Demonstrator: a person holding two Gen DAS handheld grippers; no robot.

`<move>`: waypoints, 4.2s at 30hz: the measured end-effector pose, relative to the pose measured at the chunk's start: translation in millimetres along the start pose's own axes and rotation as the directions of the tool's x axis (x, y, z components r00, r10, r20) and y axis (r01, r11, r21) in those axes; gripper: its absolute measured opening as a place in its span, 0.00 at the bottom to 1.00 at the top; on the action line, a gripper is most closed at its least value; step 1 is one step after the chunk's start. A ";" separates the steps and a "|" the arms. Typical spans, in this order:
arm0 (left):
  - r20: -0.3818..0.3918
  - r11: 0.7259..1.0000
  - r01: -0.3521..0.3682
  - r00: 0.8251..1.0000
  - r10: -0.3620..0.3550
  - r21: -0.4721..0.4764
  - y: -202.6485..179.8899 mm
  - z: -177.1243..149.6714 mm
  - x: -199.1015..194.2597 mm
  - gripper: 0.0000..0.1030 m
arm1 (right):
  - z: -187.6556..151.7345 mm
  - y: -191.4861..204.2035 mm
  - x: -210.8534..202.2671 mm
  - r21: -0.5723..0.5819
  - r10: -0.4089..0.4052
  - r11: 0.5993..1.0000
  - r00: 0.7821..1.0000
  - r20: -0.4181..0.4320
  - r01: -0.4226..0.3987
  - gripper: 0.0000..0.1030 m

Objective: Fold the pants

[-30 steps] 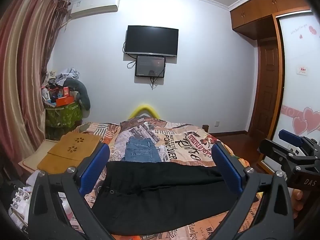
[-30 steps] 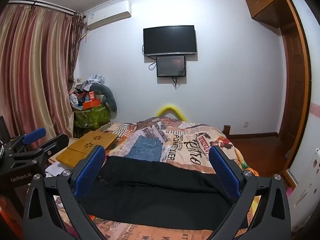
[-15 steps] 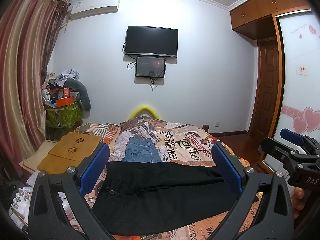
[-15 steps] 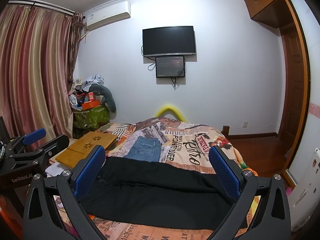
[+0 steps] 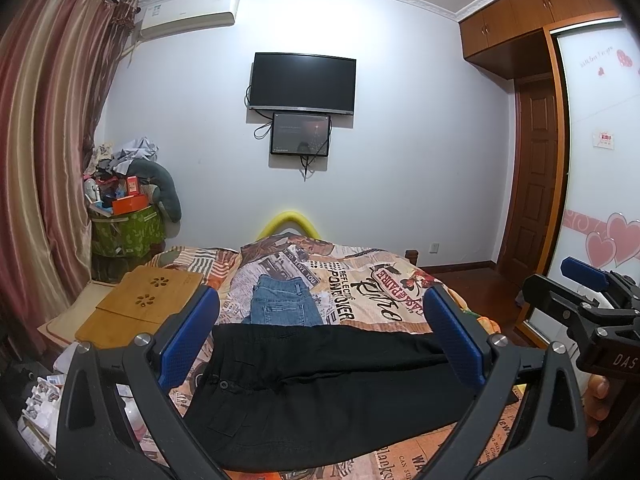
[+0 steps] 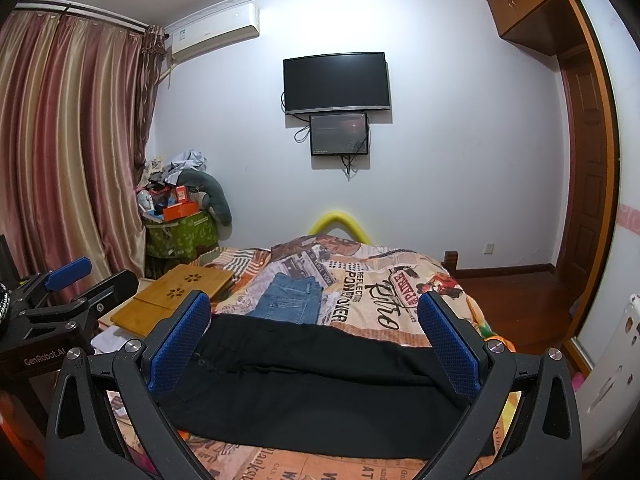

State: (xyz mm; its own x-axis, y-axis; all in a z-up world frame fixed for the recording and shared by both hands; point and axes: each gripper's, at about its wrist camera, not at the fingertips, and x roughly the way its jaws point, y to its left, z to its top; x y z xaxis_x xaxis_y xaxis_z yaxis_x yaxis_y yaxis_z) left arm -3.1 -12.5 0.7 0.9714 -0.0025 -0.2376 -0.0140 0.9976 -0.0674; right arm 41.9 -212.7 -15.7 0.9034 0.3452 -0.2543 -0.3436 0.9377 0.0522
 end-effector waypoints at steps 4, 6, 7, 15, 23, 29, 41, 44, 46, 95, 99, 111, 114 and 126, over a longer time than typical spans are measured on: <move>0.002 1.000 -0.002 1.000 0.002 0.002 0.1 0.4 -0.7 1.00 | -0.1 -0.5 0.0 0.002 0.001 1.000 1.000 0.000 -0.001 1.00; 0.002 1.000 -0.002 1.000 0.002 0.001 0.4 1.3 -1.5 1.00 | -1.3 1.3 2.2 0.002 0.001 1.000 1.000 0.000 -0.001 1.00; 0.002 1.000 -0.002 1.000 0.002 0.001 0.0 1.3 -1.3 1.00 | -1.9 2.0 3.3 0.001 0.001 1.000 1.000 0.000 -0.001 1.00; 0.002 1.000 -0.003 1.000 0.003 0.003 -0.6 1.2 -1.1 1.00 | -1.4 1.6 2.6 0.002 0.002 1.000 1.000 -0.001 -0.002 1.00; 0.002 1.000 -0.002 1.000 0.002 0.003 -1.4 2.7 -0.2 1.00 | -1.5 1.8 1.6 0.003 0.002 1.000 1.000 0.000 -0.002 1.00; 0.001 1.000 -0.002 1.000 0.002 0.003 -1.4 2.7 -0.1 1.00 | -1.9 1.9 1.7 0.003 0.003 1.000 1.000 0.000 -0.003 1.00; -0.001 1.000 -0.006 1.000 0.006 0.001 -1.0 0.8 3.6 1.00 | -6.5 2.9 6.5 0.009 0.007 1.000 1.000 -0.011 -0.007 1.00; -0.016 1.000 -0.007 1.000 0.007 0.001 0.3 0.0 10.7 1.00 | -7.0 1.4 11.7 0.009 0.005 1.000 1.000 -0.020 -0.005 1.00; -0.029 1.000 -0.014 0.999 0.014 0.000 1.7 -0.8 18.2 1.00 | -8.0 -1.4 17.3 0.012 0.006 1.000 0.999 -0.031 -0.005 1.00; -0.666 0.968 -0.252 0.723 0.186 -0.004 213.3 -153.6 432.6 0.69 | -97.9 -110.4 365.6 -0.033 0.100 0.987 0.774 -0.625 -0.155 0.97; -0.725 0.969 -0.228 0.683 0.091 -0.093 225.7 -170.9 454.1 0.68 | -110.9 -106.1 389.6 -0.046 0.125 0.977 0.737 -0.664 -0.207 0.86; -0.761 0.960 -0.230 0.648 0.031 -0.157 233.1 -175.0 477.0 0.38 | -143.9 -82.1 421.4 -0.017 0.212 0.944 0.648 -0.732 -0.328 0.52; -0.756 0.961 -0.229 0.654 0.033 -0.157 230.7 -171.3 473.4 0.22 | -143.9 -76.4 417.4 -0.029 0.214 0.941 0.659 -0.721 -0.337 0.28; -0.669 0.979 -0.198 0.735 0.108 -0.059 207.8 -116.4 444.7 0.15 | -113.8 -68.3 403.1 -0.168 0.108 0.949 0.777 -0.620 -0.266 0.03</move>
State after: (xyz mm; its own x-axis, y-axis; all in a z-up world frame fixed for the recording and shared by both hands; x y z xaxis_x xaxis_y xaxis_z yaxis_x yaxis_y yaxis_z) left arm 398.4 185.7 -231.8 0.5542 0.0603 -0.8302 -0.2195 0.9727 -0.0759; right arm 400.3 -142.1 -231.6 0.5063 0.3448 -0.7904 -0.6098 0.7912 -0.0454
